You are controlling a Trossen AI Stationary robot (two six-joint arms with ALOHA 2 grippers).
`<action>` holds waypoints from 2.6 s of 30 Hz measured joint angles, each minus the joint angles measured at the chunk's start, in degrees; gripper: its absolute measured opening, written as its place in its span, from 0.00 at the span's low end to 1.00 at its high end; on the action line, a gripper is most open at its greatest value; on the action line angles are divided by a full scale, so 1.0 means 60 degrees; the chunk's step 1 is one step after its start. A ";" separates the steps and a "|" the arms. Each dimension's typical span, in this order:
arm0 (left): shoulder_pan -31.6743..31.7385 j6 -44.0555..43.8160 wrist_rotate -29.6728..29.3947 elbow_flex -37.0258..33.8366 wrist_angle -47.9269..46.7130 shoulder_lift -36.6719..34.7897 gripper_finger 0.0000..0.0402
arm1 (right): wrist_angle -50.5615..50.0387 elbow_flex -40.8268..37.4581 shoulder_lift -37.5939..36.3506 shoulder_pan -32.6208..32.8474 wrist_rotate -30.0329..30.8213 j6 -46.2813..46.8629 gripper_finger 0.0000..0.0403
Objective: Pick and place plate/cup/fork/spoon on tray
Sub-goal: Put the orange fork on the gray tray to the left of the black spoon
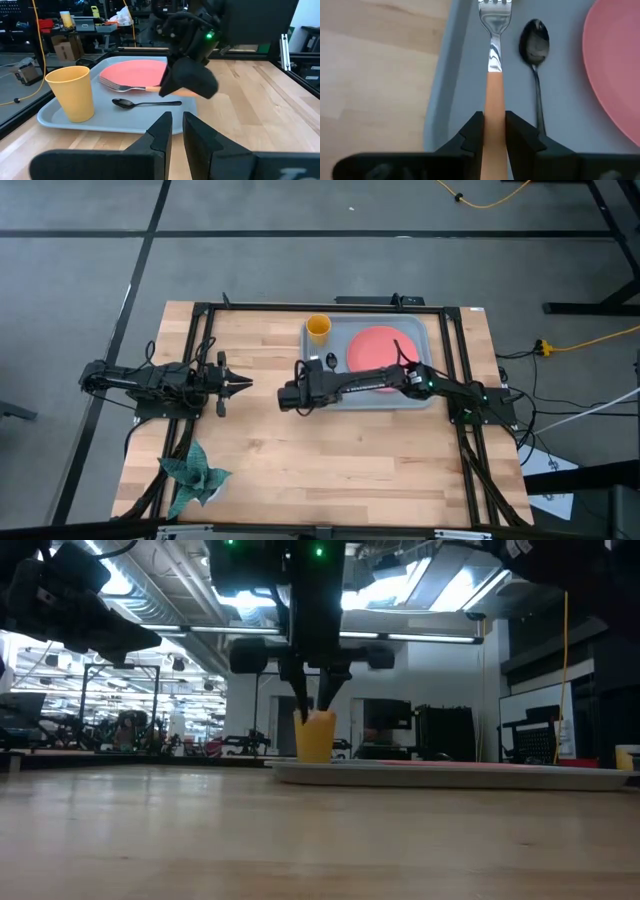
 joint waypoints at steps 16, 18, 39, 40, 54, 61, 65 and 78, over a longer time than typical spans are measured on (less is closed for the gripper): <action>0.0003 0.0000 0.0000 0.0000 0.0003 0.0000 0.10 | 0.1982 -0.2004 0.0040 -0.0619 -0.0568 -0.0288 0.17; 0.0002 0.0000 0.0000 0.0000 0.0001 0.0000 0.10 | 0.1978 -0.2006 0.0040 -0.0674 -0.0544 -0.0312 0.18; 0.0000 0.0000 0.0000 0.0000 0.0000 0.0000 0.10 | 0.2033 -0.1995 0.0033 -0.0796 -0.0560 -0.0327 0.18; 0.0000 0.0000 0.0000 0.0000 0.0000 0.0000 0.10 | 0.2033 -0.1995 0.0033 -0.0796 -0.0561 -0.0326 0.18; 0.0002 0.0000 0.0000 0.0000 0.0001 0.0000 0.10 | 0.2036 -0.1995 0.0033 -0.0778 -0.0561 -0.0324 0.20; 0.0000 0.0000 0.0000 0.0000 0.0000 0.0000 0.10 | 0.2036 -0.1991 0.0033 -0.0778 -0.0511 -0.0322 0.20; 0.0001 0.0000 0.0000 0.0000 0.0000 0.0000 0.10 | 0.2029 -0.1991 0.0033 -0.0778 -0.0507 -0.0324 0.20; 0.0004 0.0000 0.0000 0.0000 0.0003 0.0000 0.10 | 0.1971 -0.1991 0.0033 -0.0774 -0.0237 -0.0321 0.21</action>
